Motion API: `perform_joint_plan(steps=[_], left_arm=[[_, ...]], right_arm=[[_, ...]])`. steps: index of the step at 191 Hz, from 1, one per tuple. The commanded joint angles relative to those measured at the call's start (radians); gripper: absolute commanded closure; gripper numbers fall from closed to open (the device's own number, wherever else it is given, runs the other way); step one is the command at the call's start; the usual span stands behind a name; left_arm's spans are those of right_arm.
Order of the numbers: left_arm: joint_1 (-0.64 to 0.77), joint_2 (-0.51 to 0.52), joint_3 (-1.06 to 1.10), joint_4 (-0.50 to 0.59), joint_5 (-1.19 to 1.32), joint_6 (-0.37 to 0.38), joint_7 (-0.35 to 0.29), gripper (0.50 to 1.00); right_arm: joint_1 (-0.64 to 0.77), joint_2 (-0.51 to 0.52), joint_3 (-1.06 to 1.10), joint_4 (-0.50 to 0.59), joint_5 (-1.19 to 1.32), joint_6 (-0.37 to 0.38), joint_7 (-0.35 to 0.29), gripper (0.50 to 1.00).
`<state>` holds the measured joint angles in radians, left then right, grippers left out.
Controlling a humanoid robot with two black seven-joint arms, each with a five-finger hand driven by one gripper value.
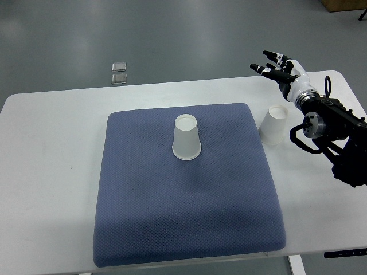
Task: Stack paper cups
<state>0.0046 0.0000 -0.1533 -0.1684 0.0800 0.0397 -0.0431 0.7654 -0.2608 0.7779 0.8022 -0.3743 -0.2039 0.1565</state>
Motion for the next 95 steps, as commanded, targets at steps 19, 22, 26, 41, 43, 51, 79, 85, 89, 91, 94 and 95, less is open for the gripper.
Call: perform_joint_plan(steps=[19, 22, 26, 41, 43, 51, 79, 85, 89, 91, 94, 95], left_arm=[[0.003, 0.000, -0.014, 0.006, -0.003, 0.002, -0.001, 0.500], [0.003, 0.000, -0.014, 0.006, -0.003, 0.002, -0.001, 0.500], [0.003, 0.000, -0.014, 0.007, -0.003, 0.002, -0.001, 0.500], [0.005, 0.000, -0.005, 0.010, -0.002, 0.002, 0.000, 0.500], [0.005, 0.000, -0.003, 0.010, -0.002, 0.002, -0.001, 0.500], [0.005, 0.000, -0.002, 0.012, -0.002, 0.002, 0.000, 0.500], [0.005, 0.000, 0.000, 0.010, -0.002, 0.002, -0.001, 0.500], [0.005, 0.000, -0.002, 0.010, -0.002, 0.002, 0.000, 0.500], [0.005, 0.000, -0.002, 0.010, -0.002, 0.002, 0.000, 0.500], [0.005, 0.000, -0.002, 0.010, -0.002, 0.002, 0.000, 0.500], [0.005, 0.000, -0.002, 0.010, -0.002, 0.002, 0.000, 0.500], [0.005, 0.000, -0.002, 0.010, -0.002, 0.002, 0.000, 0.500]], right_arm=[[0.000, 0.002, 0.001, 0.002, 0.000, 0.000, 0.000, 0.583], [0.000, 0.002, 0.001, 0.000, 0.000, 0.000, 0.000, 0.583], [0.000, 0.002, 0.001, 0.002, 0.000, 0.000, 0.000, 0.583], [0.000, 0.002, 0.001, 0.002, 0.000, 0.001, 0.000, 0.583], [0.000, 0.002, 0.001, 0.002, 0.000, 0.001, 0.000, 0.583], [-0.001, 0.002, 0.001, 0.002, 0.000, 0.003, 0.000, 0.583], [-0.003, 0.002, 0.001, 0.002, 0.000, 0.003, 0.000, 0.583], [-0.002, 0.000, 0.001, 0.002, 0.000, 0.003, 0.000, 0.583], [-0.001, 0.000, 0.003, 0.003, 0.002, 0.003, 0.000, 0.583], [-0.001, 0.000, 0.003, 0.003, 0.002, 0.003, 0.000, 0.583], [-0.001, 0.000, 0.003, 0.003, 0.002, 0.003, 0.000, 0.583], [-0.001, 0.000, 0.003, 0.003, 0.002, 0.005, 0.000, 0.583]])
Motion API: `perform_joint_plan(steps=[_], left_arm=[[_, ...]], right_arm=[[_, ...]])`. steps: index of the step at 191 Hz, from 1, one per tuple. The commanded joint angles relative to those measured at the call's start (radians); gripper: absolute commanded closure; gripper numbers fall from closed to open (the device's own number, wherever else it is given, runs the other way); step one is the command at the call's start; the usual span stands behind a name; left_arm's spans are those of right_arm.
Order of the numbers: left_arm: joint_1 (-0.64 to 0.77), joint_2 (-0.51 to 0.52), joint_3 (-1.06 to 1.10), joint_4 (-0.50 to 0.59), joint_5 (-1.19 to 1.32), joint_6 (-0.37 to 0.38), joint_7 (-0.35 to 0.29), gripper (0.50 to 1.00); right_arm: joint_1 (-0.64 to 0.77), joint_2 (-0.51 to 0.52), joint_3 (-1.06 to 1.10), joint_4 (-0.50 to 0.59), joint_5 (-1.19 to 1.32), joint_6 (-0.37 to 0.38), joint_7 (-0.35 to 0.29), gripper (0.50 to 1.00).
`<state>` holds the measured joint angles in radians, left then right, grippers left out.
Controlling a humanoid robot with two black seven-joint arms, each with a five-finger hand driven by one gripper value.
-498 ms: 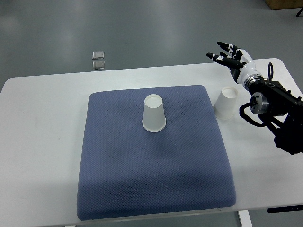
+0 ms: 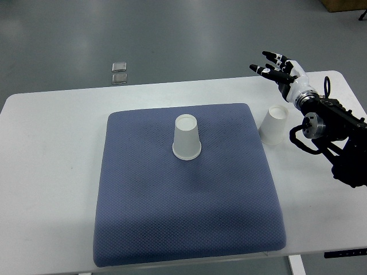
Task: Stack paper cups
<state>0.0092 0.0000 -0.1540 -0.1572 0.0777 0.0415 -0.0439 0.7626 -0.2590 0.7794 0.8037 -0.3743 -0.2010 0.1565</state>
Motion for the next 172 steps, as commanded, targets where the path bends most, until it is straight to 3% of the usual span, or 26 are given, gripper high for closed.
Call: perform_joint_plan(steps=[1, 52, 172], left_arm=[[0.000, 0.000, -0.001, -0.001, 0.000, 0.000, 0.001, 0.500], [0.000, 0.000, -0.001, -0.001, 0.000, 0.000, -0.001, 0.500], [0.000, 0.000, 0.001, -0.001, 0.000, 0.000, 0.001, 0.500]], right_arm=[[0.001, -0.002, 0.001, 0.002, 0.002, 0.002, 0.000, 0.583], [0.009, -0.003, 0.001, 0.003, 0.002, 0.034, 0.000, 0.583], [0.015, -0.011, 0.001, 0.003, 0.000, 0.025, 0.005, 0.583]])
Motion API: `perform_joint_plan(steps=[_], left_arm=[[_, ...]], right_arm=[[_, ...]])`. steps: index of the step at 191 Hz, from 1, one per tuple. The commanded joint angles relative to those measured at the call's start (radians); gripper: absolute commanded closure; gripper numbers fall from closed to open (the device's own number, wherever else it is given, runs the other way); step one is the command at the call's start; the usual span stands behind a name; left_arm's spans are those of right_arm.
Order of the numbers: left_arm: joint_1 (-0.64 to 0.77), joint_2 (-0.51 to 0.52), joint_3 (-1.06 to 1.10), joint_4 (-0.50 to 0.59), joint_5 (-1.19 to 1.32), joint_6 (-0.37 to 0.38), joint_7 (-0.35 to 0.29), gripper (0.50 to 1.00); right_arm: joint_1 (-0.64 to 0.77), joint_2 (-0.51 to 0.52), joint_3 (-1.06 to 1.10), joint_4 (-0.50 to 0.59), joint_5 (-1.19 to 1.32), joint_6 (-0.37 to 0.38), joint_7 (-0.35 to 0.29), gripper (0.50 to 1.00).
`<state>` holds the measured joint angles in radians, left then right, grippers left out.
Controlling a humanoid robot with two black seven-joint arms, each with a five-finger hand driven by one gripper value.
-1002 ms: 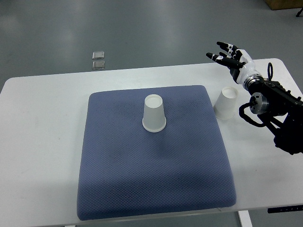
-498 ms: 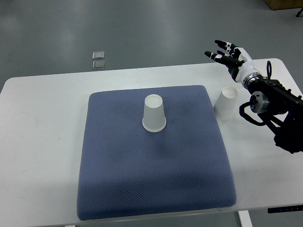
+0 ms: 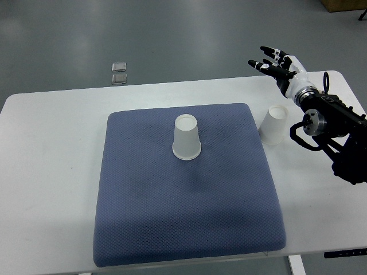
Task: Stack paper cups
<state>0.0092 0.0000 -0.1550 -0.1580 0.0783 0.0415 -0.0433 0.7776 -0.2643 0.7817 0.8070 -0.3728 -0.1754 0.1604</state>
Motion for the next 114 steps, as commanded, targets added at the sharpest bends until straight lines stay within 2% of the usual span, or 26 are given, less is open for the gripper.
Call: perform_joint_plan(steps=[1, 62, 86, 114], left_arm=[[0.000, 0.000, 0.000, 0.000, 0.000, 0.000, 0.000, 0.500], [0.000, 0.000, 0.000, 0.000, 0.000, 0.000, 0.000, 0.500], [0.000, 0.000, 0.000, 0.000, 0.000, 0.000, 0.000, 0.500], [0.000, 0.000, 0.000, 0.000, 0.000, 0.000, 0.000, 0.500]], right_arm=[[0.000, -0.007, -0.001, 0.000, 0.000, -0.001, 0.001, 0.583], [0.002, -0.029, -0.016, 0.000, -0.003, 0.022, -0.004, 0.583], [0.000, -0.061, -0.021, 0.000, -0.074, 0.108, -0.004, 0.583], [-0.004, -0.085, -0.022, 0.001, -0.299, 0.182, -0.002, 0.583]])
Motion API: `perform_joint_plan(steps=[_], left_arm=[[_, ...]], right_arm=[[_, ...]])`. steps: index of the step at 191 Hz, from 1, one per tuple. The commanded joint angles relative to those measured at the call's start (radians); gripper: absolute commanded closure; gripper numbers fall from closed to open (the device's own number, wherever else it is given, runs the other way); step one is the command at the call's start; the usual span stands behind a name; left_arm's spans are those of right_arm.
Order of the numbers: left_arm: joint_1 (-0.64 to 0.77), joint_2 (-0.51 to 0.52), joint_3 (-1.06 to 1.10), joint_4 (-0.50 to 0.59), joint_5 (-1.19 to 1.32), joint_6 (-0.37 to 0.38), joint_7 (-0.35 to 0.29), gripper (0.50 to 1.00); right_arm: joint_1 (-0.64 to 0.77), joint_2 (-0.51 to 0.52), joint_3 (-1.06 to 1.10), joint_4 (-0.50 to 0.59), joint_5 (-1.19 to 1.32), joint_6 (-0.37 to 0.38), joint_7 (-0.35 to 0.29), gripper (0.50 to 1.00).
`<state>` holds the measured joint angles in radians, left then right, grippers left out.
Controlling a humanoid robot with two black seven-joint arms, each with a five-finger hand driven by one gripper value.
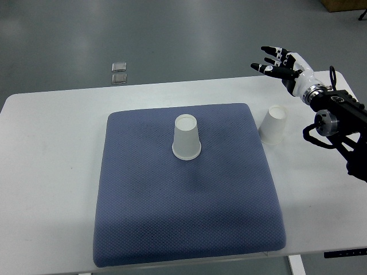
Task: Stack paper cups
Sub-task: 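Lower the right hand down around the white paper cup beside the pad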
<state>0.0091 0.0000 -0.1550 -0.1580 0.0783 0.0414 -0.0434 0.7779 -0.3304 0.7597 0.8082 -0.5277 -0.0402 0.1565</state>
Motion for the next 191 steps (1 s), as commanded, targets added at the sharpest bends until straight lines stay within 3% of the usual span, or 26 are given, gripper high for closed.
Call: perform_joint_plan(steps=[1, 50, 127, 191], left_arm=[[0.000, 0.000, 0.000, 0.000, 0.000, 0.000, 0.000, 0.500], [0.000, 0.000, 0.000, 0.000, 0.000, 0.000, 0.000, 0.500], [0.000, 0.000, 0.000, 0.000, 0.000, 0.000, 0.000, 0.500], [0.000, 0.000, 0.000, 0.000, 0.000, 0.000, 0.000, 0.500]], right_arm=[[-0.005, -0.022, 0.000, 0.000, -0.161, 0.051, 0.002, 0.583], [-0.005, -0.073, -0.023, 0.002, -0.495, 0.168, 0.003, 0.583], [0.003, -0.119, -0.166, 0.002, -0.810, 0.191, 0.021, 0.583], [0.003, -0.124, -0.174, -0.009, -0.989, 0.163, 0.021, 0.585]])
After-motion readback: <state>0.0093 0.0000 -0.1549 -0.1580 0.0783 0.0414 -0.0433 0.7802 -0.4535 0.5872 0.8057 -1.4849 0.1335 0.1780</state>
